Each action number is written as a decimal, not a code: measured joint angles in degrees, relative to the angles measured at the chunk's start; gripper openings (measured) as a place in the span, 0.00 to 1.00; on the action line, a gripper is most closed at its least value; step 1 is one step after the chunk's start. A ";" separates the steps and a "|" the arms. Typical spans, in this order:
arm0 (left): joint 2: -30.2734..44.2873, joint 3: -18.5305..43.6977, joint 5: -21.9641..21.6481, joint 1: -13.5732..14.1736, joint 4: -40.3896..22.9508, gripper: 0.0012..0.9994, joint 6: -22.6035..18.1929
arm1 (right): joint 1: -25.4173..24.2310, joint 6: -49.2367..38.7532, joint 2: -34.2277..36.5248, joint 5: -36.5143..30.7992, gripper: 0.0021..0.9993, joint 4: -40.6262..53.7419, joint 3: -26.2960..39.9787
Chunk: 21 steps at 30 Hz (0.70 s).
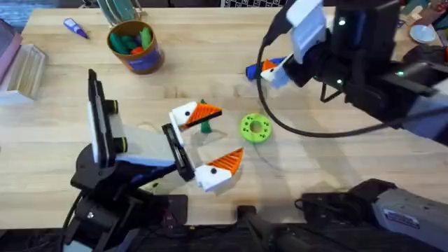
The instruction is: Pick up the gripper from the table and insert it into the empty holder that is missing its gripper. Then pick up a screw, insert it into the mounting hole, and use the screwdriver to tighten it. Finally, clean up the table by picking up the vegetable and placing it into the bucket.
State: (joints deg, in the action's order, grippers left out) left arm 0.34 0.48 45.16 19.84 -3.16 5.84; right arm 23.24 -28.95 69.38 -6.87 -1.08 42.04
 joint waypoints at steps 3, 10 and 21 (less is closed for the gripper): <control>0.00 -0.12 -0.50 0.00 5.48 0.99 0.45 | 0.00 0.84 -1.96 0.00 0.99 0.00 0.00; 0.24 6.73 -12.39 0.01 -6.19 0.99 6.43 | 0.00 1.73 -3.14 0.00 0.99 0.11 0.00; 22.58 35.88 -28.60 0.00 -39.62 0.99 8.79 | 0.00 1.78 -3.12 0.00 0.99 0.17 0.00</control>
State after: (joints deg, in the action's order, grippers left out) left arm 22.92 36.36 16.55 19.84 -42.78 14.63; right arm 23.24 -27.18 66.26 -6.87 -0.91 42.04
